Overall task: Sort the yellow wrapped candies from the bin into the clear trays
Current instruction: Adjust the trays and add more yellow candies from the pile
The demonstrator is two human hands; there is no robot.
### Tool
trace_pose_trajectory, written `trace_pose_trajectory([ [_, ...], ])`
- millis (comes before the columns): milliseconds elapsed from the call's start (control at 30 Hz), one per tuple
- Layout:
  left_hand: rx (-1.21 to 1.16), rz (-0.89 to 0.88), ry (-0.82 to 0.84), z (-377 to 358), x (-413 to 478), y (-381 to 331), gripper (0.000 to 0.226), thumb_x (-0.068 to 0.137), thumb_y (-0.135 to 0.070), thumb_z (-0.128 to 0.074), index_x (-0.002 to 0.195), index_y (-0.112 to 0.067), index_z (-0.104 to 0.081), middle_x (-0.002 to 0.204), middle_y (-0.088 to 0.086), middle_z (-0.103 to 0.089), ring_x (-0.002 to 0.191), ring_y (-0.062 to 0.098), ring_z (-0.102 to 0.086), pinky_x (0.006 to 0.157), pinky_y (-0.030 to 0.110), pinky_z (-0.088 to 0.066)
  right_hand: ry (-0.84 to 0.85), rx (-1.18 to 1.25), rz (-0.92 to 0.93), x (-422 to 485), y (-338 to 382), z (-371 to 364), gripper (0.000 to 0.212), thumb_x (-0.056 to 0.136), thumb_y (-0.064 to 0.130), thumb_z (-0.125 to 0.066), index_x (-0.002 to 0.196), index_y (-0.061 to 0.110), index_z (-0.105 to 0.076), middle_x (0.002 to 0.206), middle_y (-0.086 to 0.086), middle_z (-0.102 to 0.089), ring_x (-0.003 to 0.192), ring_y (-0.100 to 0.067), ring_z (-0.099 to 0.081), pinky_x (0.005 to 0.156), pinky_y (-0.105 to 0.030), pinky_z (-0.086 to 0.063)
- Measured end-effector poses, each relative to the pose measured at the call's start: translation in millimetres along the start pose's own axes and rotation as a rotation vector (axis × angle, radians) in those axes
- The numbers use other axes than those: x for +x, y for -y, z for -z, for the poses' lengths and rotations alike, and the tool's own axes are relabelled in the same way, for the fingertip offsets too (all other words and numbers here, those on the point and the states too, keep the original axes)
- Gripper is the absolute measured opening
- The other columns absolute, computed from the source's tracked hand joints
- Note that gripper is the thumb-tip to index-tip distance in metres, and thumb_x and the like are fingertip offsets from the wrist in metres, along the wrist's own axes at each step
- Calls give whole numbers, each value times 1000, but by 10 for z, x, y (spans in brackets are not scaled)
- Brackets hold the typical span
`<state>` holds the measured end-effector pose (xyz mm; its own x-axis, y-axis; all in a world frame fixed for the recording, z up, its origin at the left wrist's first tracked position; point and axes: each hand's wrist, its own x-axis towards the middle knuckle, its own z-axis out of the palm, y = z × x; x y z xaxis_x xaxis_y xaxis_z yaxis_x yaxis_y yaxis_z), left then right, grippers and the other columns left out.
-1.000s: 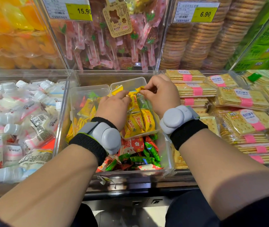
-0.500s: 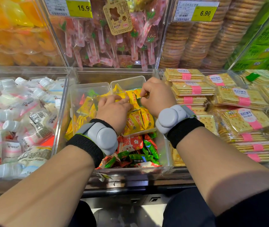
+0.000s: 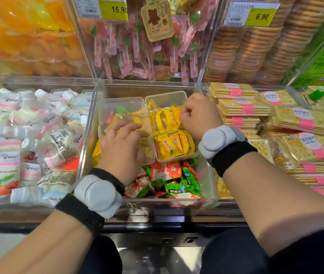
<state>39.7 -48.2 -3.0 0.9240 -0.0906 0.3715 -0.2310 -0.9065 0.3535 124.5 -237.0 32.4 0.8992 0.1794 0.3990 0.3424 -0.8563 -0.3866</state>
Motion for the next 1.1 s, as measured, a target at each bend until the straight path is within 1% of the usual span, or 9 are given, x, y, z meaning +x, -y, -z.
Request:
trace_pose_trajectory([
  [133,-14,53,-28,90,-146,121,35,76,-13,-60,109,-22,-62,124,0,-55,121,33,-39,103,46,-28,-25,59,-15,-18,29,15,18,79,2,-49,78,4,-67,96,-16,-58,91,-32,-53,76,-38,-44],
  [300,-48,66,-42,256,-270,190,28,78,-17,-64,106,-23,-63,119,-1,-54,116,32,-39,97,45,-28,-20,61,-27,-32,72,56,17,79,3,-51,85,7,-66,97,-15,-58,90,-31,-53,73,-35,-42],
  [467,-85,22,-26,369,-377,223,17,79,-13,-64,93,-22,-69,103,-2,-58,107,31,-42,93,40,-29,174,-97,38,-19,129,143,19,80,7,-52,93,13,-65,103,-13,-56,95,-31,-54,82,-37,-45],
  [533,-83,-9,-6,391,-413,241,16,78,-12,-65,91,-21,-70,96,-2,-57,103,30,-43,92,40,-30,239,-110,64,-32,204,197,22,79,10,-54,98,16,-65,102,-8,-55,97,-27,-53,82,-32,-42],
  [600,-73,-14,4,419,-447,265,14,78,-14,-66,90,-21,-71,94,-3,-56,102,29,-42,90,40,-32,237,-58,89,-100,326,226,21,78,11,-56,97,18,-64,98,-3,-53,95,-23,-54,80,-29,-41],
  [700,-68,13,30,467,-480,324,12,78,-19,-67,88,-25,-69,94,-5,-55,103,25,-41,92,42,-34,253,53,174,-299,566,189,21,77,10,-57,94,20,-65,95,-2,-54,90,-19,-55,84,-37,-45],
  [867,13,42,76,565,-519,416,7,73,-18,-67,76,-24,-67,87,-3,-54,95,28,-47,86,43,-38,398,130,327,-659,872,-18,20,79,8,-59,96,17,-66,96,2,-50,97,-16,-48,87,-25,-36],
  [1000,126,47,127,634,-529,477,8,72,-24,-64,75,-31,-66,91,-4,-56,96,28,-47,83,39,-32,457,116,395,-823,1034,-207,19,81,12,-58,96,19,-67,104,-3,-54,105,-23,-47,92,-38,-39],
  [1100,193,12,95,617,-560,521,11,69,-23,-68,78,-28,-71,94,-1,-57,97,31,-44,80,40,-33,465,15,457,-882,1081,-322,17,81,15,-59,96,18,-67,103,-3,-54,105,-23,-44,93,-38,-35],
])
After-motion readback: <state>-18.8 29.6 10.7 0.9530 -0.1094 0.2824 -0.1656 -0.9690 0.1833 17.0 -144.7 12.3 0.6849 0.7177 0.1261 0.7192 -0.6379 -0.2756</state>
